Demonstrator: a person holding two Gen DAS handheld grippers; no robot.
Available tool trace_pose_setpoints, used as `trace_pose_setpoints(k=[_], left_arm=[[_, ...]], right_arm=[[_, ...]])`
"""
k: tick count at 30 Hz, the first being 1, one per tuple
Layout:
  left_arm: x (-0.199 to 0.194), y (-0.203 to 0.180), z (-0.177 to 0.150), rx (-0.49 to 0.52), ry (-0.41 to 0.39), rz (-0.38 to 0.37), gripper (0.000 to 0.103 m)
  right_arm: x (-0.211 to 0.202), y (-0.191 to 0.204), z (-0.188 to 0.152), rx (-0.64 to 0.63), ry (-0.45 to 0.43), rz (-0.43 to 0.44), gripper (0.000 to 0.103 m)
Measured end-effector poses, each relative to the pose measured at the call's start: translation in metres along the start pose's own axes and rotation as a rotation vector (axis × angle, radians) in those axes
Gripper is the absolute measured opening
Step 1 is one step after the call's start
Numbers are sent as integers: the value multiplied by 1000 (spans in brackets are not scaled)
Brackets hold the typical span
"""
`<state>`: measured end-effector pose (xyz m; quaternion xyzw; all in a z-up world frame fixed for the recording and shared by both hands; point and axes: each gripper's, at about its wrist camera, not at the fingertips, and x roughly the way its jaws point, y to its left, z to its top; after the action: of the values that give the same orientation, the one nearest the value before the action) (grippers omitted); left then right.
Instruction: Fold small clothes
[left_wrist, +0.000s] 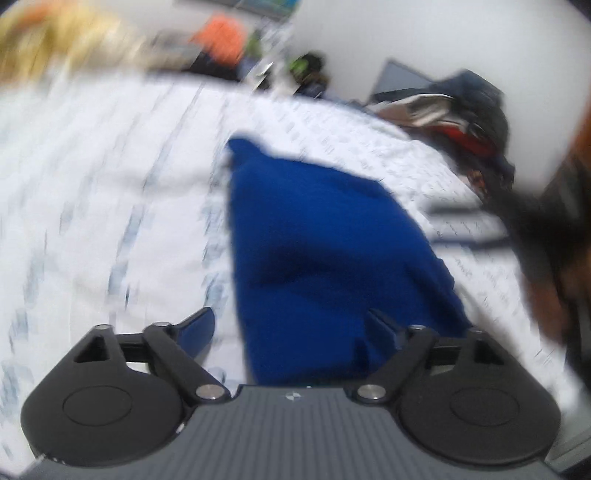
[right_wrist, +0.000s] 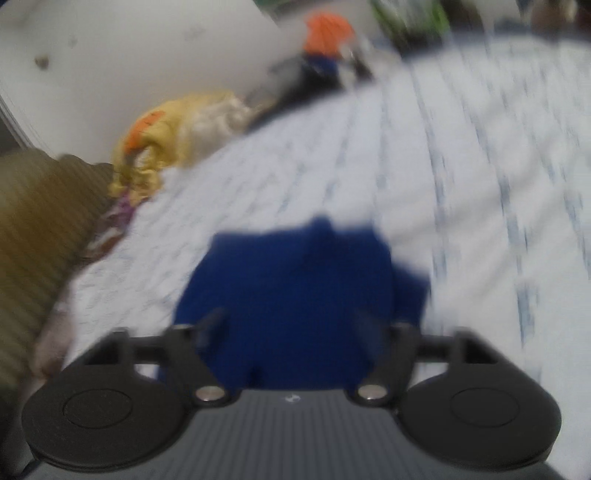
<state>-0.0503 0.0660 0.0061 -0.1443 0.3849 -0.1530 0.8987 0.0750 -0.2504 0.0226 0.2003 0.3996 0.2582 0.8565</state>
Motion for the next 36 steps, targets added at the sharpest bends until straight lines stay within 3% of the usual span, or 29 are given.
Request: trace_pose_setpoints(k=[3,5,6,7,8,11,13,14,15,16,17,18,19,20,21,23,27,29,30,31,32,33,34,36], left_arm=[[4,8,9,-85,34,-47,63],[15,5,14,-92,81,-44,15],[18,1,17,-73,82,-16,15],[17,-2,19,-56,84,-1,14],[12,-5,21,-37,80,14,13],[-11,-15,17,71,48,27,16],[-4,-15,7,156,90,80,19],[2,-13,3,178,95,100,30],[1,-11,3,188,79,100,34],[0,-9,9,189,68,91,43],[-3,-8,19,188,43,91,61],[-5,-8,31,193,0,92,73],[-5,-9,44,202,-49,100,92],[1,-8,58,210,-86,100,98],[10,-7,72,210,-98,101,96],[43,-5,101,183,-60,130,76],[116,1,142,133,13,186,64],[138,-4,147,176,16,190,19],[135,-15,144,250,-45,213,18],[128,-34,133,386,-129,271,18],[123,-51,117,536,-202,323,18],[123,-62,100,657,-259,366,18],[129,-65,86,728,-279,410,18],[149,-55,77,736,-216,457,18]], right_arm=[[-16,-2,-34,63,101,24,82],[-17,-1,-54,61,134,27,80],[-17,4,-61,32,127,33,73],[-16,9,-62,1,128,22,33],[-13,10,-61,-16,165,2,13],[-21,17,-61,-74,165,12,13],[-33,22,-63,-110,148,2,13],[-31,20,-66,-117,161,-17,13],[-26,18,-68,-121,184,-45,17],[-27,14,-70,-111,162,-13,28],[-26,11,-65,-87,171,5,33],[-28,12,-58,-77,167,10,45],[-33,13,-51,-90,131,8,67],[-36,14,-41,-107,84,5,80],[-38,12,-29,-116,34,0,93],[-25,-2,-4,-80,-10,-25,93],[27,-31,41,39,13,-69,92],[52,-40,47,66,12,-64,81],[60,-39,49,41,-12,-63,18],[70,-39,53,30,29,-78,10],[66,-28,51,-30,-26,-107,10],[60,-5,45,-187,-102,-132,9],[54,18,33,-384,-165,-175,9],[64,43,7,-684,-181,-276,9]])
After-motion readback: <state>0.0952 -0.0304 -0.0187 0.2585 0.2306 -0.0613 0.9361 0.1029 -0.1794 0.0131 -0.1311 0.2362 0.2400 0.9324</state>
